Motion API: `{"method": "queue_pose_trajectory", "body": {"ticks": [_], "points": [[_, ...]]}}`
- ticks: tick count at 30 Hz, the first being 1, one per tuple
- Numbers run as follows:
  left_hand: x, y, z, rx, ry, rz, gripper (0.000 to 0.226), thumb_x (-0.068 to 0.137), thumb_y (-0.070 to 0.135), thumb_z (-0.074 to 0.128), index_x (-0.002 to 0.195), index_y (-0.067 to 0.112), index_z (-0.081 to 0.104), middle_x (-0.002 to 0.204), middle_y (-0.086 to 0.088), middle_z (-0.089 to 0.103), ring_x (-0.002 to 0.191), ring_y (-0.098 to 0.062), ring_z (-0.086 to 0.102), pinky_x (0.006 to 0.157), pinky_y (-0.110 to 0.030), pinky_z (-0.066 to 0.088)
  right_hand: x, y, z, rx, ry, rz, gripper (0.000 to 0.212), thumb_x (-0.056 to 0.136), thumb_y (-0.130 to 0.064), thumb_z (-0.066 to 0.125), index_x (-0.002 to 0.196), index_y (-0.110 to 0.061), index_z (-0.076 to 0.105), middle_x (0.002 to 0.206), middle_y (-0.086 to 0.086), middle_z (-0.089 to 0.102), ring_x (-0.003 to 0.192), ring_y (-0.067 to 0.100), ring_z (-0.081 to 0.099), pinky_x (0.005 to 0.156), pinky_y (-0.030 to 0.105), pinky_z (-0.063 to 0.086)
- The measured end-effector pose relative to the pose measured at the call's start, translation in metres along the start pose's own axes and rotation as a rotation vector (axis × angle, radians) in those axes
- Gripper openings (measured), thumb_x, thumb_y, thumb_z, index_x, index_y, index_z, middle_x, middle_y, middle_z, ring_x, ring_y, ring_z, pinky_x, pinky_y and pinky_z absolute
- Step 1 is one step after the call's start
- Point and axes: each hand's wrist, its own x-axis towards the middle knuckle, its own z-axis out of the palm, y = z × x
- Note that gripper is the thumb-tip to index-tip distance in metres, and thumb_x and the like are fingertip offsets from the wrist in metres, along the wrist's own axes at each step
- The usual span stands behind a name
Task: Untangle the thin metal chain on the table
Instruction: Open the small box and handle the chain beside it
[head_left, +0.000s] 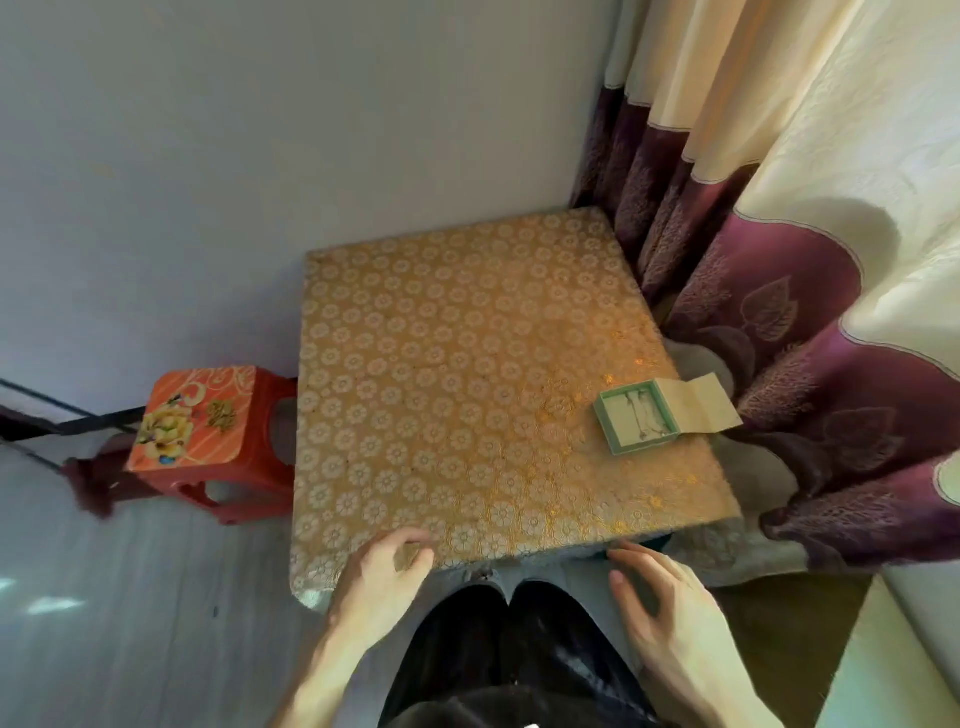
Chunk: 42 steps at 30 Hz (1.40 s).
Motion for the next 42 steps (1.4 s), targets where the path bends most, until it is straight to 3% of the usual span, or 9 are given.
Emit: {"method": "queue_pose_trajectory", "body": {"ticks": [4,10,12,14,18,24,28,35,42], "points": [[-0.06,-0.035,0.013,-0.155,0.095,-0.105,0.019,0.098,0.033,0.06,0.115,0.039,0.065,0.118,0.023,0.06,0.112,0.001,0.051,0.088,-0.02,0.038,-0.02,-0.006,0.012,-0.044,-0.102,-0.109,0.025,0.092,-0.031,0.07,0.117,-0.032,0.073,0.124,-0.015,0.067,0.117,0.011,0.06,0.095,0.018,0.038],[-0.15,-0.111,0.018,-0.316,0.28,-0.267,0.021,0.091,0.025,0.07,0.094,0.045,0.068,0.107,0.025,0.068,0.108,-0.004,0.061,0.085,-0.017,0.044,-0.037,-0.056,0.039,-0.094,-0.165,-0.355,0.027,0.085,-0.017,0.079,0.108,-0.03,0.076,0.109,-0.019,0.07,0.096,0.008,0.063,0.082,0.022,0.044],[-0.178,-0.143,0.011,-0.319,0.338,-0.299,0.021,0.09,0.024,0.071,0.093,0.044,0.068,0.104,0.023,0.069,0.103,-0.002,0.064,0.084,-0.015,0.045,-0.045,-0.084,0.055,-0.089,-0.23,-0.421,0.023,0.09,-0.021,0.073,0.11,-0.032,0.074,0.111,-0.028,0.062,0.1,0.005,0.059,0.085,0.021,0.044],[-0.204,-0.174,0.004,-0.334,0.379,-0.349,0.016,0.09,0.026,0.07,0.097,0.04,0.07,0.105,0.021,0.07,0.101,-0.001,0.065,0.085,-0.018,0.047,-0.055,-0.112,0.075,-0.112,-0.28,-0.476,0.022,0.094,-0.029,0.067,0.115,-0.032,0.072,0.118,-0.025,0.063,0.109,0.007,0.061,0.09,0.023,0.047],[-0.238,-0.24,-0.016,-0.415,0.411,-0.427,0.015,0.091,0.027,0.069,0.103,0.036,0.07,0.105,0.021,0.069,0.1,0.003,0.063,0.075,-0.008,0.041,-0.081,-0.174,0.129,-0.138,-0.349,-0.53,0.024,0.097,-0.033,0.061,0.119,-0.033,0.07,0.125,-0.019,0.065,0.114,0.008,0.061,0.092,0.023,0.047],[-0.26,-0.337,-0.086,-0.353,0.414,-0.398,0.016,0.093,0.029,0.067,0.109,0.032,0.069,0.108,0.022,0.064,0.103,0.001,0.059,0.078,-0.005,0.037,-0.122,-0.267,0.209,-0.142,-0.412,-0.504,0.024,0.099,-0.035,0.059,0.121,-0.035,0.069,0.13,-0.019,0.062,0.121,0.007,0.058,0.095,0.021,0.044],[-0.262,-0.384,-0.145,-0.29,0.36,-0.347,0.018,0.095,0.03,0.065,0.113,0.033,0.067,0.114,0.022,0.062,0.108,0.0,0.058,0.088,-0.017,0.041,-0.147,-0.309,0.236,-0.1,-0.402,-0.433,0.025,0.099,-0.034,0.059,0.122,-0.035,0.069,0.125,-0.027,0.058,0.118,-0.002,0.052,0.095,0.018,0.039],[-0.228,-0.421,-0.206,-0.264,0.335,-0.306,0.017,0.093,0.031,0.066,0.108,0.038,0.068,0.11,0.024,0.064,0.105,-0.001,0.058,0.092,-0.025,0.046,-0.169,-0.336,0.277,-0.138,-0.46,-0.287,0.026,0.099,-0.038,0.056,0.124,-0.042,0.064,0.13,-0.025,0.059,0.123,0.004,0.053,0.091,0.017,0.036],[-0.177,-0.439,-0.247,-0.241,0.248,-0.272,0.017,0.092,0.029,0.069,0.104,0.04,0.067,0.108,0.023,0.066,0.104,-0.001,0.062,0.081,-0.01,0.041,-0.138,-0.383,0.32,-0.07,-0.424,-0.234,0.025,0.099,-0.036,0.058,0.121,-0.042,0.066,0.124,-0.029,0.057,0.12,0.004,0.055,0.094,0.018,0.04]]}}
